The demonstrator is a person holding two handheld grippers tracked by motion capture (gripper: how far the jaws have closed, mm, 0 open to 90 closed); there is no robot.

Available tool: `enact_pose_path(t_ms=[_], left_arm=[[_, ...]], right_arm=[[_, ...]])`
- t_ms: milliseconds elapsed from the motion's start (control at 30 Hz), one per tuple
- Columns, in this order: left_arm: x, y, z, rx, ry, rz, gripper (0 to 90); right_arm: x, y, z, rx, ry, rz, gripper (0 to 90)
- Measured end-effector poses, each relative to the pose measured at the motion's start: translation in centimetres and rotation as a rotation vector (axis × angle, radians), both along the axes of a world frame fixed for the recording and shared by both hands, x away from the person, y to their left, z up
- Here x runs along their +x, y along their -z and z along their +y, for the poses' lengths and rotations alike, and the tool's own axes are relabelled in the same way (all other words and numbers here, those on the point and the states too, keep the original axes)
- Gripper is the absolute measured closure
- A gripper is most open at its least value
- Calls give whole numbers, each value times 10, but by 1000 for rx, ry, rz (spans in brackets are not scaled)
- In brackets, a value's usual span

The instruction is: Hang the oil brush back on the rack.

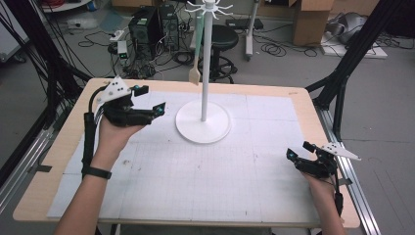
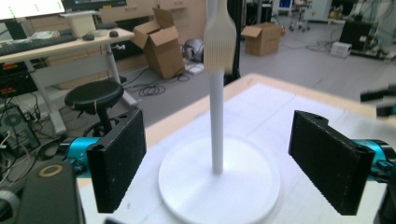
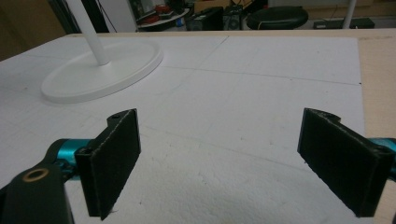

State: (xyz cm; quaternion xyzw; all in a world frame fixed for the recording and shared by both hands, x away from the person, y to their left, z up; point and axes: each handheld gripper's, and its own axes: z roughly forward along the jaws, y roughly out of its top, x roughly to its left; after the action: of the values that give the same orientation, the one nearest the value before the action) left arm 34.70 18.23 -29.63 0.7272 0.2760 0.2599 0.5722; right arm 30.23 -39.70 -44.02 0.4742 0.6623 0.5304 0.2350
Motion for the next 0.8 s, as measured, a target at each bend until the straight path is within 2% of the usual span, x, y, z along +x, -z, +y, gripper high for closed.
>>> enact_pose_path(t_ms=[100, 267, 333, 500, 600, 667, 733, 800], left_arm=[[-9, 17, 10, 35, -5, 9, 179], [-23, 44, 25, 32, -6, 26, 176], [-27, 54, 30, 18, -3, 34, 175], [-33, 75, 41, 34, -15, 57, 172], [-36, 86, 46, 36, -22, 59, 171], [-35, 89, 48, 49, -10, 93, 164], [-38, 94, 49, 52, -12, 73, 155], [-40, 99, 50, 72, -9, 77, 156]], right_arm=[[0, 0, 1, -8, -4, 0, 123], [0, 1, 2, -17, -6, 0, 123], [0, 1, 2, -21, -7, 1, 123], [0, 1, 3, -22, -8, 4, 123], [0, 1, 3, -24, -10, 4, 123], [0, 2, 4, -24, -11, 7, 123], [0, 2, 4, -27, -15, 2, 123], [0, 3, 5, -29, -16, 10, 123]])
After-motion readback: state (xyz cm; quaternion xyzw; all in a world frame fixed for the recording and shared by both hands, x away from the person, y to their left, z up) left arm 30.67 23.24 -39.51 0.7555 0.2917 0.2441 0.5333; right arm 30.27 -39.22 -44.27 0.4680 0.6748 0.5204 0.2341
